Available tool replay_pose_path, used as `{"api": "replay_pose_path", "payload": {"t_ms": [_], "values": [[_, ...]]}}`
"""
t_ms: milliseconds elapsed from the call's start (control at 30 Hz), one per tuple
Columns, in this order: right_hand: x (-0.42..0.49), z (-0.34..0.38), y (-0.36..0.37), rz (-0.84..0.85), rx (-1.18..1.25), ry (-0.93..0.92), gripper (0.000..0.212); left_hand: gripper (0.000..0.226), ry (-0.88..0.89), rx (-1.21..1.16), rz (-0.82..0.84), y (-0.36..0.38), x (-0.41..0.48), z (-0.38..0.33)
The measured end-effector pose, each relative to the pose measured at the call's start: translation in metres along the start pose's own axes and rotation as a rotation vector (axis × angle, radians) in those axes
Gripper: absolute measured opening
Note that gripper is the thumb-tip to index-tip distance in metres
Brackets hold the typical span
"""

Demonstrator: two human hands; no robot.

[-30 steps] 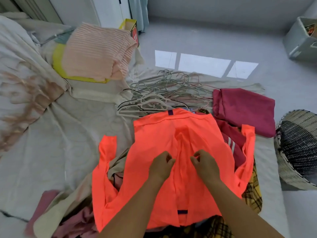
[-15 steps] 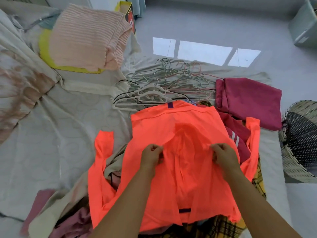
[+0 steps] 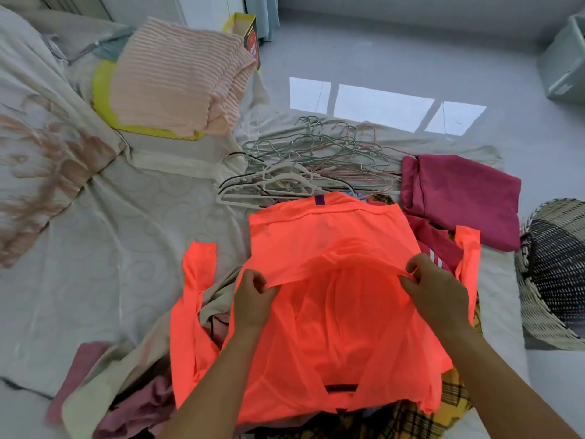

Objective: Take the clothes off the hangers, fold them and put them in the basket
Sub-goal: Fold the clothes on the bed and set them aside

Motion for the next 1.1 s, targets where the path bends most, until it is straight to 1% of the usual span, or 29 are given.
{"api": "replay_pose_path", "payload": {"t_ms": [100, 167, 233, 300, 333, 467, 567, 700, 767, 833, 900, 933, 1067, 1100], "values": [[0.005, 0.002, 0.003, 0.026, 0.035, -0.006, 0.014, 0.036, 0.003, 0.063, 0.096, -0.001, 0.000, 0.005], [0.010, 0.000, 0.001, -0.037, 0.126, 0.038, 0.013, 0.031, 0.055, 0.039, 0.063, -0.006, 0.003, 0.003], [0.010, -0.006, -0.004, -0.114, 0.217, 0.048, 0.015, 0.018, 0.047, -0.039, 0.013, -0.014, 0.003, 0.003], [0.004, -0.013, -0.006, -0.102, 0.244, 0.022, 0.019, 0.004, 0.012, -0.096, -0.004, -0.019, 0.001, 0.008], [-0.001, -0.016, -0.006, -0.073, 0.242, 0.007, 0.020, 0.003, 0.006, -0.099, -0.021, -0.021, -0.003, 0.012], [-0.013, -0.015, 0.001, 0.041, 0.142, -0.162, 0.021, 0.007, 0.031, -0.016, -0.045, -0.021, -0.011, 0.032], [-0.009, -0.004, 0.002, 0.007, 0.057, -0.283, 0.020, 0.007, 0.084, 0.022, -0.020, -0.019, -0.015, 0.030], [-0.004, -0.002, -0.007, -0.103, 0.131, -0.237, 0.014, 0.032, 0.136, -0.009, -0.017, -0.023, -0.014, 0.019], [-0.011, -0.009, -0.005, -0.073, 0.130, -0.222, 0.014, 0.041, 0.128, 0.034, 0.020, -0.023, -0.014, 0.023], [-0.023, -0.016, 0.002, 0.019, 0.085, -0.235, 0.016, 0.045, 0.095, 0.128, 0.086, -0.019, -0.016, 0.033], [-0.031, -0.020, 0.008, 0.109, 0.063, -0.212, 0.017, 0.038, 0.055, 0.174, 0.132, -0.016, -0.016, 0.043], [-0.032, -0.020, 0.009, 0.130, 0.063, -0.195, 0.017, 0.033, 0.041, 0.153, 0.132, -0.015, -0.016, 0.043], [-0.029, -0.018, 0.009, 0.129, 0.126, -0.176, 0.010, 0.011, -0.016, -0.015, 0.116, -0.018, -0.016, 0.029], [-0.028, -0.018, 0.008, 0.122, 0.194, -0.125, 0.008, 0.013, -0.040, -0.050, 0.104, -0.019, -0.015, 0.027]]}}
Point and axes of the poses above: each hand's wrist, its own x-axis towards the middle knuckle, its own y-axis out of the palm, z = x × y, the point moved 3 cm from there along x, towards the middle knuckle, and after that the axes turned 12 degrees about -y, right-handed, at the moved point
